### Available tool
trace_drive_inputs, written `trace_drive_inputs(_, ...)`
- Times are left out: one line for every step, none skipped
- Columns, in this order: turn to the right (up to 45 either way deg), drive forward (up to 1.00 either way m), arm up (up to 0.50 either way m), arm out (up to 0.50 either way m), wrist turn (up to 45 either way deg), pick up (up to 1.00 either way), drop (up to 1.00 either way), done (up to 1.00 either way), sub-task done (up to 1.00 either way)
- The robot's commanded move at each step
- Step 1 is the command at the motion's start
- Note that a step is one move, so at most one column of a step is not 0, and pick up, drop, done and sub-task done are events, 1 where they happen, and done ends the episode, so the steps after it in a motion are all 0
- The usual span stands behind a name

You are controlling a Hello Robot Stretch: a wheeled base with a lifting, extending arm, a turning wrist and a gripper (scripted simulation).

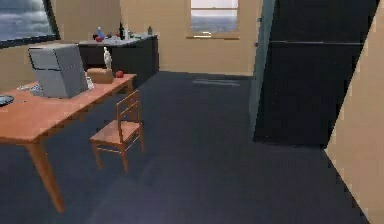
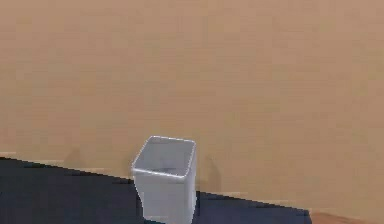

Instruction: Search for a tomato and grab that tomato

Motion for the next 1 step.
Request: trace_drive_inputs(0.0, 1.0, 0.0, 0.0, 0.0, 0.0, 0.0, 0.0, 0.0)
